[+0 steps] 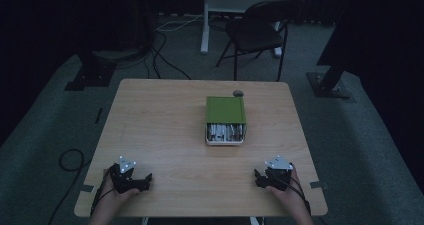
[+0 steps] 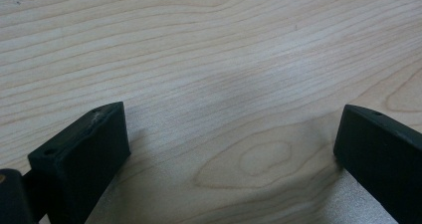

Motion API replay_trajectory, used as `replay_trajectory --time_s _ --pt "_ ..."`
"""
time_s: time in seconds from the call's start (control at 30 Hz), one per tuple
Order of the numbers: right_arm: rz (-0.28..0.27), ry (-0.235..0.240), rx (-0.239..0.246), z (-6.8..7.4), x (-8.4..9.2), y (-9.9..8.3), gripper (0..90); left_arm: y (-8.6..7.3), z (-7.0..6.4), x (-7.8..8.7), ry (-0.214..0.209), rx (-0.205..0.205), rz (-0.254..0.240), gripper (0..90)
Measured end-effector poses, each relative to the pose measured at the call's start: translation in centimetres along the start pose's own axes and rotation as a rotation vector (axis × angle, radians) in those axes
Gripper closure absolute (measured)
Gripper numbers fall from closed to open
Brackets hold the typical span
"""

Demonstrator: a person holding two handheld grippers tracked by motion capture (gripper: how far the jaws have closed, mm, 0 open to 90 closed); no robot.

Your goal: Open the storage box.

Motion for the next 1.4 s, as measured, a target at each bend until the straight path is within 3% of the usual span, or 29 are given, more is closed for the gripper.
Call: replay_trajectory --time_s 0.4,0.73,0.93,1.2,1.4 --pt "-0.033 -0.009 0.055 1.5 -0.2 2.2 12.0 0.0 0.0 0.0 0.000 0.000 0.000 1.5" --pt "-0.046 -0.059 0.166 2.9 -0.5 3.7 13.0 0.0 0.0 0.0 0.000 0.001 -0.001 1.5" --pt "-0.057 -0.055 0.200 4.1 -0.7 4.7 13.2 0.0 0.0 0.0 -0.001 0.001 -0.001 1.5" --pt "-0.078 -0.094 0.286 5.8 -0.8 6.3 13.7 0.0 0.0 0.0 0.000 0.002 -0.001 1.5" --pt "-0.092 -0.127 0.406 7.3 -1.0 7.1 13.7 0.0 0.0 0.0 0.000 0.001 -0.001 1.5"
Point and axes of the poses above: each handheld gripper's, and its own axes: x roughly backward along the jaws, y roughly out of its top, z roughly to its left, the point moved 7 cm from there along -x, roughly forward along the jaws, and after that the axes turned 6 degrees about z, right-handed, at the moved point
